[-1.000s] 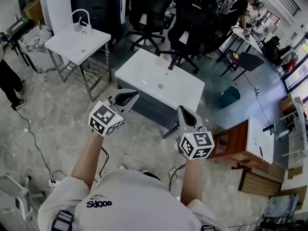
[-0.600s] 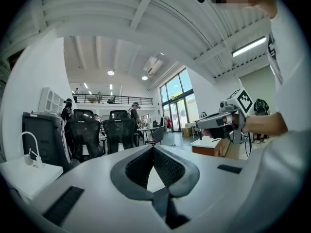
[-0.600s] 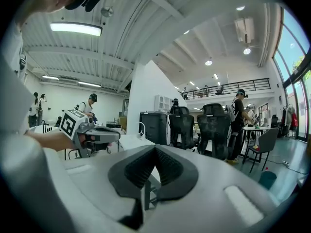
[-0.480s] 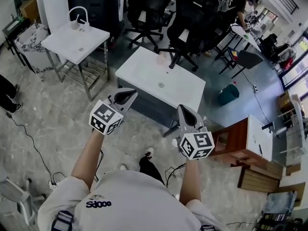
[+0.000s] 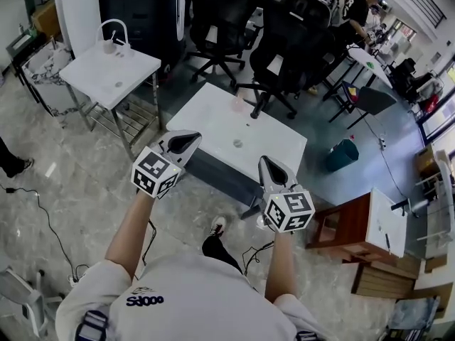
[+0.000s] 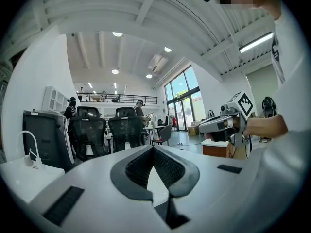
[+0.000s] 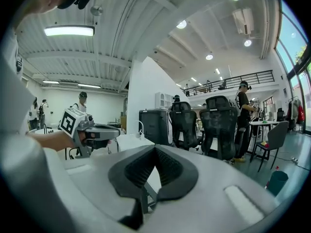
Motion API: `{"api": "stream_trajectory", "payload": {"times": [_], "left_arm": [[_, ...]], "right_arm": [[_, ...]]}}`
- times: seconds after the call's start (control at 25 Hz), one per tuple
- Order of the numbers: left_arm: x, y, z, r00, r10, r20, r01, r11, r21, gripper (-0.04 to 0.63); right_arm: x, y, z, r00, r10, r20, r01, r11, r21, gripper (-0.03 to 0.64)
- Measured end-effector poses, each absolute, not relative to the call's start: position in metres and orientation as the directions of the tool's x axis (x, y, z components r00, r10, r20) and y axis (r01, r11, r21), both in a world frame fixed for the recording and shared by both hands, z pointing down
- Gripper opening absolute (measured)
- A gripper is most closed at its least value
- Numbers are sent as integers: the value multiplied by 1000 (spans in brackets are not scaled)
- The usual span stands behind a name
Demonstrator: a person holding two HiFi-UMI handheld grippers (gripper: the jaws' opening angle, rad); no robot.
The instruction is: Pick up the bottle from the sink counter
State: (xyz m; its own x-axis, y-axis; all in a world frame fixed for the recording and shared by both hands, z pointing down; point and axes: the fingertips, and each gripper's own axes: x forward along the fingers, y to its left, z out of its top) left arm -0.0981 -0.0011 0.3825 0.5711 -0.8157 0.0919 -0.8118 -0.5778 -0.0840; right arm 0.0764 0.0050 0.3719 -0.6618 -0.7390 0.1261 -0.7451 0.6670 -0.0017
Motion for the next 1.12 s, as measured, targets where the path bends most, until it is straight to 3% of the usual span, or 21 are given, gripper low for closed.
{"api": "stream_trajectory", "payload": {"times": [0.24,0.76,1.12], "left_arm": [[-82,-68,396,535,-836,119,-837,-544,-60,5],[-52,-172,396,462,-874,149,-881,-472,-35,5],[-48,-217,413,417,-894,167,-905,-425,-18,5]], "right_arm": [[93,-60,375,-710,-695,109,-704,705,-90,8],[123,-162,348,-759,-646,80,-650,757,-64,9],[130,-198,372,-769,-626,130,-637,767,-74,9]]}}
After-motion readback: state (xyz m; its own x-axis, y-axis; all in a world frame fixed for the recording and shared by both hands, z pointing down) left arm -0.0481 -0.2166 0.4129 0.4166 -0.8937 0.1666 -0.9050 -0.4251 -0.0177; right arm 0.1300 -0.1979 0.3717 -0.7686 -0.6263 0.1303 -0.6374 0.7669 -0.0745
